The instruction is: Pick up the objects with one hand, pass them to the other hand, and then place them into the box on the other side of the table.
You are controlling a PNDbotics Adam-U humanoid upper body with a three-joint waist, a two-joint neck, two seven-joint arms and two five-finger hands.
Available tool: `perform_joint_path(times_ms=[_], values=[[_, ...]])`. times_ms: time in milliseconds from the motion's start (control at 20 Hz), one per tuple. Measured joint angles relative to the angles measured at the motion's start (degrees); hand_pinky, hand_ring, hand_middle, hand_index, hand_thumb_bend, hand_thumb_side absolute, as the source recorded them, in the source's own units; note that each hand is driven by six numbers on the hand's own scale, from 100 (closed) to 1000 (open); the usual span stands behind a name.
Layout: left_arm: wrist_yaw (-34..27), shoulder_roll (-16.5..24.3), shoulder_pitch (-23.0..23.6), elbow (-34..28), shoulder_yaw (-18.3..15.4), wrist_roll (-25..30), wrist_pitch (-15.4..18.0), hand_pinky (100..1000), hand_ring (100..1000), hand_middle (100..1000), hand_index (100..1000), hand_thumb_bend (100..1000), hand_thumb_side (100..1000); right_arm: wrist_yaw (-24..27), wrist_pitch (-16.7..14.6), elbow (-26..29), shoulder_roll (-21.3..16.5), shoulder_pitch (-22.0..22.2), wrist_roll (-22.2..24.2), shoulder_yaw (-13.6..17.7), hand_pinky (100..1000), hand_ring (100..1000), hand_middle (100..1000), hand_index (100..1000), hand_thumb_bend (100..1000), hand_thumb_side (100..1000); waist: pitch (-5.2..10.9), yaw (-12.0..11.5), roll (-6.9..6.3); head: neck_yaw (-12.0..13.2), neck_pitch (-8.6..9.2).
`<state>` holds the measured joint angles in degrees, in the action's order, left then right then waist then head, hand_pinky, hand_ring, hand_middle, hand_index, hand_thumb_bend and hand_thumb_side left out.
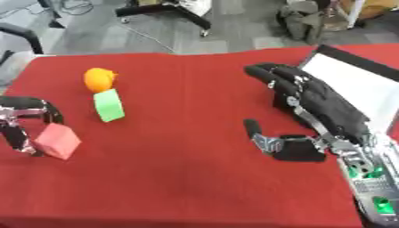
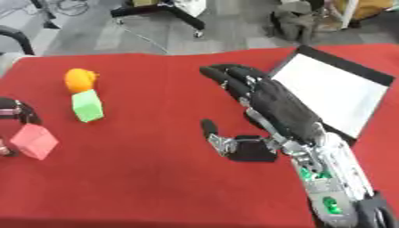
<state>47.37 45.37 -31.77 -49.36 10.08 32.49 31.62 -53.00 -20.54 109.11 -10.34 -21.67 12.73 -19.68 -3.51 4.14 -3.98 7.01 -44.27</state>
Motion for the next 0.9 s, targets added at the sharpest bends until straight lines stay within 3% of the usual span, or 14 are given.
perform_joint_path(times_ms=[300,500,600,650,700,900], values=[[-1.83,-0.01,-0.01,-0.50,-0.41,-0.40,0.40,733,587,541,691,350,100,0.00,0.00,0.00,0.01,0.00,0.00,0.00,872,909,871,1000,121,520,-0.05,0.01,0.01,0.13,0.00],[-7.08,-0.42,-0.03,-3.54,-2.30,-0.30,0.30,739,565,521,673,319,100,0.00,-0.06,0.00,0.01,-0.02,-0.05,-0.01,872,908,870,1000,133,525,-0.08,-0.09,0.08,0.12,0.00],[-11.66,-1.10,-0.11,-5.83,-3.49,0.35,-0.35,748,545,504,657,274,100,0.00,-0.15,0.00,0.01,-0.03,-0.17,-0.05,874,912,869,1000,148,524,-0.08,-0.15,0.12,0.08,0.00],[-14.82,-1.74,-0.35,-7.04,-4.17,0.82,-0.82,756,536,501,648,147,259,0.01,-0.24,0.01,0.01,-0.08,-0.29,-0.15,878,916,868,1000,183,534,-0.08,-0.21,0.14,-0.03,0.00],[-18.48,-2.49,-0.66,-8.42,-4.85,1.45,-1.45,758,532,493,645,234,100,0.02,-0.38,0.04,0.01,-0.26,-0.49,-0.18,881,919,869,1000,190,495,-0.08,-0.22,0.17,-0.10,0.00],[-34.90,-6.36,-1.97,-13.47,-6.33,5.87,-5.87,772,519,484,632,185,100,-0.16,-1.08,0.87,-0.58,-2.07,-2.12,-1.01,922,960,904,1000,326,415,-0.08,-0.23,0.23,-0.45,0.00]])
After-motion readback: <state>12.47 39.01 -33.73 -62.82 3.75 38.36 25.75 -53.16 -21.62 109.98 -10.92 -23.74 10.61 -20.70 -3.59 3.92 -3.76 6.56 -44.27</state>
